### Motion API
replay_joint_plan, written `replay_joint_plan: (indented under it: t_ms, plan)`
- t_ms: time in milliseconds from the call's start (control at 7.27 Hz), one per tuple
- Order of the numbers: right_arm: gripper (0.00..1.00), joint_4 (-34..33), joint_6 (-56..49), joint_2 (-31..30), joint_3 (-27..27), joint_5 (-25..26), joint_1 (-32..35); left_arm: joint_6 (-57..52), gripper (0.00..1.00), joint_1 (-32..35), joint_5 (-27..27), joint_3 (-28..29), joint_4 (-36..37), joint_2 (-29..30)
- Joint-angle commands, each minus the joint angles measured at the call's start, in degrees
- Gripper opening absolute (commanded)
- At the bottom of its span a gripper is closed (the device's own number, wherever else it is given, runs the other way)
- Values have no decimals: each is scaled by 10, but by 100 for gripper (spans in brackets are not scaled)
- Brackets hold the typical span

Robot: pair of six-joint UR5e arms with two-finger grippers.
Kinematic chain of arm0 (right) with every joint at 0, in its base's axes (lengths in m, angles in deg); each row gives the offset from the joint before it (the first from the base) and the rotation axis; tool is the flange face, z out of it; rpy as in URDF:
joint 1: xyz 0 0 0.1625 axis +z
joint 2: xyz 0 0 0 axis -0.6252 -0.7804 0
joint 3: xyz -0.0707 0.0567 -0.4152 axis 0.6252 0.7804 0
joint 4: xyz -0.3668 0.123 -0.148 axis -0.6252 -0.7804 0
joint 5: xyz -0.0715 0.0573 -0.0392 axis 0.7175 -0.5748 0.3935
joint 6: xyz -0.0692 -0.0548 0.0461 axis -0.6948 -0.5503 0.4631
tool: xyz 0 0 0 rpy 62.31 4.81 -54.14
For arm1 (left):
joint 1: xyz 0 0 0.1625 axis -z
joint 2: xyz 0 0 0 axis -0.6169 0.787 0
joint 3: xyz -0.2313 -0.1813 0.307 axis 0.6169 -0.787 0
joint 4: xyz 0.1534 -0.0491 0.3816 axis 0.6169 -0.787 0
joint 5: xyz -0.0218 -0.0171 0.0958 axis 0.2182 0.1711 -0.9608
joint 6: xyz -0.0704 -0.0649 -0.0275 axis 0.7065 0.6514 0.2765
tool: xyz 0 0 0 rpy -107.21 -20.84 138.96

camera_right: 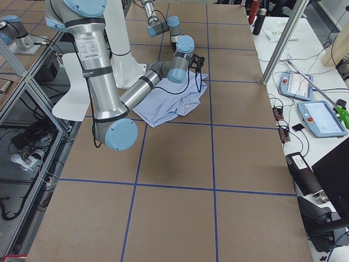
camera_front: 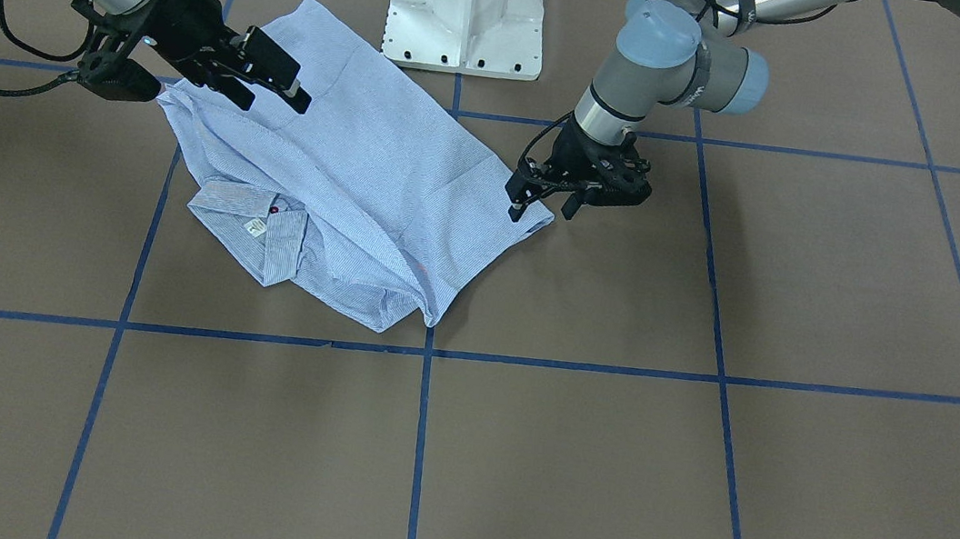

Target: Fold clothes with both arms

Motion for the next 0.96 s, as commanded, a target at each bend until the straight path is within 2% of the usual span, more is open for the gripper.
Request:
replay_joint_plan:
  t_ms: [0, 412, 825]
  plan:
    - [100, 0, 0, -1, 1, 0, 1, 0, 89, -2, 0, 2, 1, 1]
    - [100, 1, 0, -2, 5, -1, 1, 0, 82, -2, 0, 8, 3, 5]
    - [100, 1, -1, -3, 9, -1, 1, 3, 58, -2, 0, 8, 3, 7]
